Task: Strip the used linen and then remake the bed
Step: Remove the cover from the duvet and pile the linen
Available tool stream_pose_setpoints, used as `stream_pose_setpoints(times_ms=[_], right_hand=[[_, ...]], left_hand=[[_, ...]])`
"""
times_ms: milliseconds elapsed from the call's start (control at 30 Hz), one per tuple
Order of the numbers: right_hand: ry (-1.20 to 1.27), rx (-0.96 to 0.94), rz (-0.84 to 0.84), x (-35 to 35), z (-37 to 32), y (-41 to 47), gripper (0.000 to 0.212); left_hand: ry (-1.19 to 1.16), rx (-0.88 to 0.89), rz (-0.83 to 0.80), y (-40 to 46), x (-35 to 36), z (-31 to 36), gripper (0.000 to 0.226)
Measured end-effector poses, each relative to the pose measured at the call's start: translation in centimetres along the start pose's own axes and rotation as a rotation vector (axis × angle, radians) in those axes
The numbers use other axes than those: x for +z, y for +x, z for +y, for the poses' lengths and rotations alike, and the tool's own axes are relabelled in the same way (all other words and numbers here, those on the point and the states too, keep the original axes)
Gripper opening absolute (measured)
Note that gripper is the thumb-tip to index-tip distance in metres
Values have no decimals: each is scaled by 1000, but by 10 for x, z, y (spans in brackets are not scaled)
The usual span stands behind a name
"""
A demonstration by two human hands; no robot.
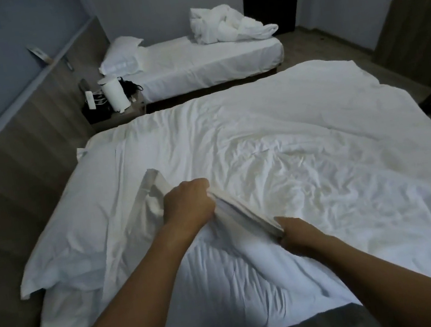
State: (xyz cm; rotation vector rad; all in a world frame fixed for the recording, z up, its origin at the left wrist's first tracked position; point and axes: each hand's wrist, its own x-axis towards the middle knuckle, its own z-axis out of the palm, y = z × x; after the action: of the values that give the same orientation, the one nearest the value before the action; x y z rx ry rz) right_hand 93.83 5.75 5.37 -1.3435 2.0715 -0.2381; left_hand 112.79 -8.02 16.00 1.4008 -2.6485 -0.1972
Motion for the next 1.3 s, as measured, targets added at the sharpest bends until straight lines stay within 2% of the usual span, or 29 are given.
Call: stream_pose_setpoints(times_ms=[100, 233, 300, 333, 400, 433, 500, 533, 567, 633, 700, 800, 900, 933, 967, 1033, 1067, 1100, 1167, 1233, 1300], right_hand=[[-101, 52, 32, -24, 22, 24, 11], [-259, -101, 186, -94, -15, 80, 17], [-305, -207, 230, -125, -50, 108, 12], [-330, -251, 250, -138, -67, 120, 12], [-366, -322, 283, -159, -94, 141, 14], [-375, -346, 296, -166, -100, 149, 15], [-375, -355, 323, -174, -99, 165, 13], [-343, -341, 342, -175, -91, 173, 10], [-301, -313, 358, -173, -80, 180, 7], [-275, -222, 334, -160, -45, 190, 6], [-303, -80, 227, -141, 1, 196, 12], [-225, 162, 135, -139, 47, 208, 19], [-201, 180, 190, -171, 41, 238, 28], [-204, 153, 207, -185, 34, 248, 26], [-207, 128, 220, -198, 27, 257, 25], [-212, 106, 219, -214, 26, 267, 23], [-205, 107, 209, -217, 32, 270, 23], [-196, 108, 204, -215, 39, 272, 26], [-148, 146, 211, -209, 58, 272, 32], [-131, 239, 207, -195, 93, 268, 31], [-160, 372, 165, -176, 140, 250, 29]], left_hand=[[15, -97, 74, 14, -5, -14, 13], [260, -254, 79, 33, -16, -40, 4], [459, -325, 82, 54, -22, -57, 32], [461, -308, 51, 70, -21, -61, 52], [306, -169, -58, 105, -9, -53, 76], [210, -99, -113, 122, -1, -43, 73], [21, -77, -122, 152, 12, -23, 38], [-50, -106, -76, 164, 15, -17, 20], [-90, -121, -18, 176, 19, -16, 11], [-100, -95, 44, 201, 21, -15, 11], [-50, -18, 64, 226, 18, -16, 12], [161, 66, 66, 283, 12, -33, 19], [428, -44, 16, 344, 14, -50, 12], [480, -60, -14, 358, 25, -49, 24], [499, 15, -67, 366, 41, -41, 43], [425, 308, -205, 360, 84, -3, 76], [355, 425, -280, 350, 106, 23, 78], [289, 480, -334, 339, 123, 46, 70], [163, 423, -358, 340, 139, 79, 40], [90, 336, -288, 358, 134, 89, 24], [93, 308, -156, 375, 114, 84, 20]])
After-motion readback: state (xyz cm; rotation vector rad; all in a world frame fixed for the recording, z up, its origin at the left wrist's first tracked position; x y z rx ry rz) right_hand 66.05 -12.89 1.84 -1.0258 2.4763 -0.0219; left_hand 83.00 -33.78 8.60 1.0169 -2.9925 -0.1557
